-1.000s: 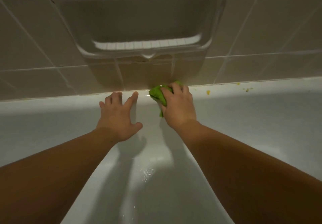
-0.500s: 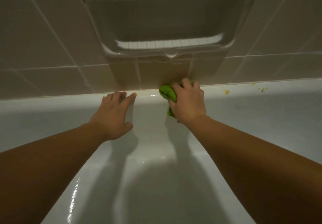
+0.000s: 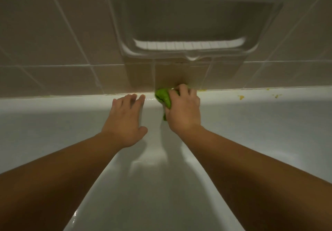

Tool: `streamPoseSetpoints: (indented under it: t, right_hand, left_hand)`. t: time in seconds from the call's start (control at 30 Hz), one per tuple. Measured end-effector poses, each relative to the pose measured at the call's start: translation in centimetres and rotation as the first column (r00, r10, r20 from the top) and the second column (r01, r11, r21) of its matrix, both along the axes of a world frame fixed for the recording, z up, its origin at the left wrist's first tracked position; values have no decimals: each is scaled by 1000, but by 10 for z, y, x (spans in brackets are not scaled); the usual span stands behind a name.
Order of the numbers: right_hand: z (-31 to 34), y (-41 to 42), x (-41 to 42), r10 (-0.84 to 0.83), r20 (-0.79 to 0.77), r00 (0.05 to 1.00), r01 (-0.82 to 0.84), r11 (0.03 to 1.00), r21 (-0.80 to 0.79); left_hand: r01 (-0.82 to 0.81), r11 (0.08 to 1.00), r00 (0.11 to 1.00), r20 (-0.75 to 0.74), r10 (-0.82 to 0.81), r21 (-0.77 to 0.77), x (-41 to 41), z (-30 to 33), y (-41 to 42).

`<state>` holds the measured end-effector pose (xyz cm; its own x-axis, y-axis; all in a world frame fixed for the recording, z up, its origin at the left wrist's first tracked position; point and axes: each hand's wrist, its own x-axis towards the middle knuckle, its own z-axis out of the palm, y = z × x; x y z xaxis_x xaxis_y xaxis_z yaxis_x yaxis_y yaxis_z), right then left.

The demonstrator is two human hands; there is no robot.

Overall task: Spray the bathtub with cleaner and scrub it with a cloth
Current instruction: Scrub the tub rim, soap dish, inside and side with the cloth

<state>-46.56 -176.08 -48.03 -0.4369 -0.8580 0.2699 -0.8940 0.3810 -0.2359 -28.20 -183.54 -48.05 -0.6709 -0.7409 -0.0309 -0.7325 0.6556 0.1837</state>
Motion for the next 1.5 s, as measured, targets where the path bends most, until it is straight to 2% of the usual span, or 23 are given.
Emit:
streamPoseSetpoints:
  t: [0.1, 0.17, 0.33, 0.4, 0.47, 0.57, 0.63, 0.7, 0.77, 0.83, 0.97, 1.03, 1.17, 1.27, 1.4, 1.5]
  right_hand:
    - [5, 6, -8, 180, 0, 984, -180, 982, 59]
    - [3, 23, -38, 139, 12, 990, -140, 989, 43]
    - [-2, 58, -110, -136, 87, 987, 138, 990, -21]
    - [-5, 50, -102, -117, 49, 992, 119, 991, -55]
    - [-5, 37, -86, -29, 13, 999, 30, 998, -55]
    - [0, 37, -93, 122, -30, 992, -121, 992, 37]
    - [0, 50, -120, 77, -44, 996, -77, 997, 15]
    - [-1, 66, -143, -47, -27, 999, 46, 999, -20]
    - [1, 71, -147, -135, 9, 991, 135, 991, 9]
    - [8, 62, -131, -145, 10, 989, 144, 989, 42]
    - [14, 44, -99, 66, 0, 998, -66, 994, 83]
    - [17, 48, -111, 97, -11, 995, -95, 988, 124]
    - [14, 72, -150, -88, -3, 996, 88, 988, 124]
    - [18, 65, -138, -183, 67, 981, 176, 979, 99]
    - [20, 45, -103, 33, 57, 998, -38, 994, 105]
    - [17, 51, -116, 94, 16, 995, -95, 986, 136]
  left_hand:
    - [-15, 1000, 1000, -19, 15, -2, -4, 2, 1]
    - [-42, 999, 999, 25, 43, -17, -9, 2, 5]
    - [-47, 991, 996, 74, 56, -122, -43, -2, 20]
    - [-69, 989, 994, 78, 80, -133, -58, -4, 26]
    - [-101, 983, 991, 67, 112, -155, -68, -8, 31]
    - [-139, 974, 989, 29, 146, -179, -80, -15, 36]
    - [-154, 970, 986, 30, 163, -188, -85, -16, 38]
    - [-152, 971, 986, 33, 161, -186, -89, -15, 39]
    - [-155, 974, 987, 20, 161, -168, -93, -13, 42]
    - [-172, 976, 985, -4, 173, -133, -98, -10, 46]
    - [-203, 978, 978, -56, 200, -57, -109, -9, 55]
    - [-227, 974, 972, -67, 225, -20, -113, -7, 58]
    - [-229, 973, 972, -52, 229, 23, -121, -1, 65]
    - [-204, 976, 977, -51, 208, 71, -128, 1, 71]
    - [-192, 974, 979, -48, 199, 121, -133, 6, 74]
    - [-172, 977, 984, -14, 176, 125, -130, 10, 72]
